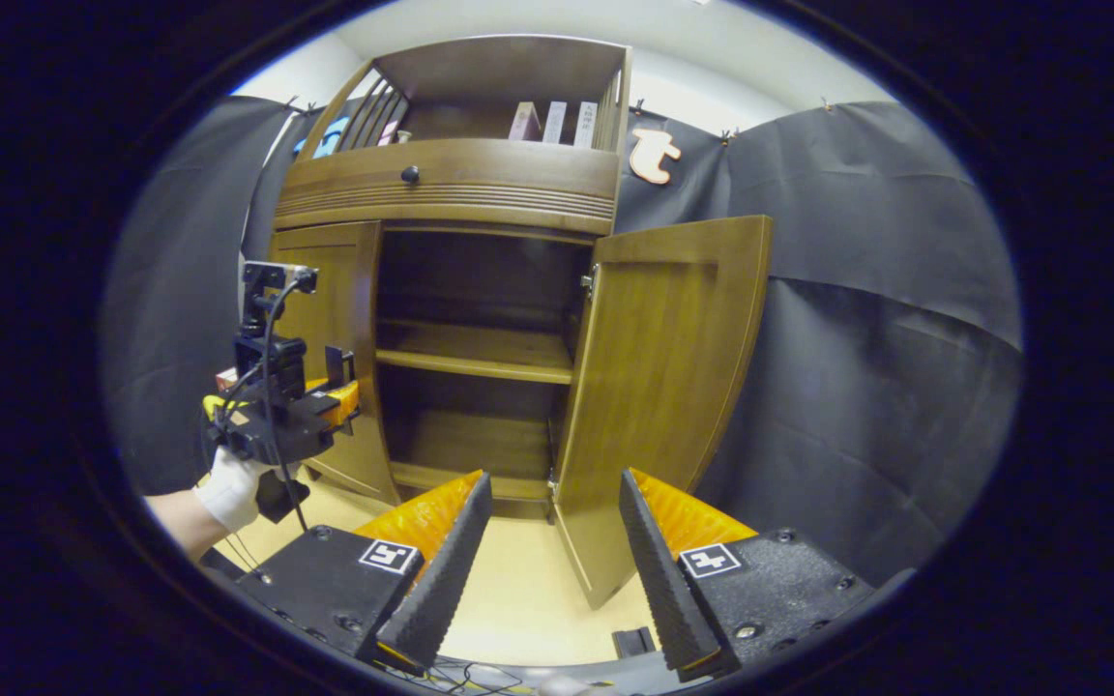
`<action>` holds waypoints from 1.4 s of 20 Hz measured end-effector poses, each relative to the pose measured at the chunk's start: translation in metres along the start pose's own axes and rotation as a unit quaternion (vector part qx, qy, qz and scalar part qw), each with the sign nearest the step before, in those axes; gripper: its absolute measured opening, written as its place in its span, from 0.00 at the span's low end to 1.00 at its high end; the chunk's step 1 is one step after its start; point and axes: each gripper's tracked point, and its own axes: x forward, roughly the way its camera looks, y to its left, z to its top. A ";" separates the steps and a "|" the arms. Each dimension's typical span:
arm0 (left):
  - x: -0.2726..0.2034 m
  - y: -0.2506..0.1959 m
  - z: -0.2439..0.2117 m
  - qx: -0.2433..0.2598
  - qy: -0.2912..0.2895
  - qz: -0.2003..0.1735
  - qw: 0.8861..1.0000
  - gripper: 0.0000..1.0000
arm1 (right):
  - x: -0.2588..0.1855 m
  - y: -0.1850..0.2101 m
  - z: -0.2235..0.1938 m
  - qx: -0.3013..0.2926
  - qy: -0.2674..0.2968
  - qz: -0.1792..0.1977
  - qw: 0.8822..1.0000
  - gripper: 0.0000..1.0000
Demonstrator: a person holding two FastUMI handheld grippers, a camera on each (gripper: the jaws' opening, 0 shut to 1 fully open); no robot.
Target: Open the right door of the double-door shoe cabinet with the right hand, and open the left door with the left hand.
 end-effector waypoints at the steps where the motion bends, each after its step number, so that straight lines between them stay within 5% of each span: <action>1: -0.007 0.001 -0.001 0.000 0.000 -0.005 1.000 0.19 | -0.001 0.001 0.000 -0.001 0.001 0.002 1.000 0.84; 18: -0.103 0.048 -0.008 -0.004 -0.008 0.006 1.000 0.18 | -0.025 0.016 -0.006 -0.005 -0.001 0.033 0.999 0.84; 28: -0.151 0.105 -0.015 0.000 -0.001 0.058 0.998 0.13 | -0.028 0.044 -0.014 -0.008 0.001 0.067 0.998 0.84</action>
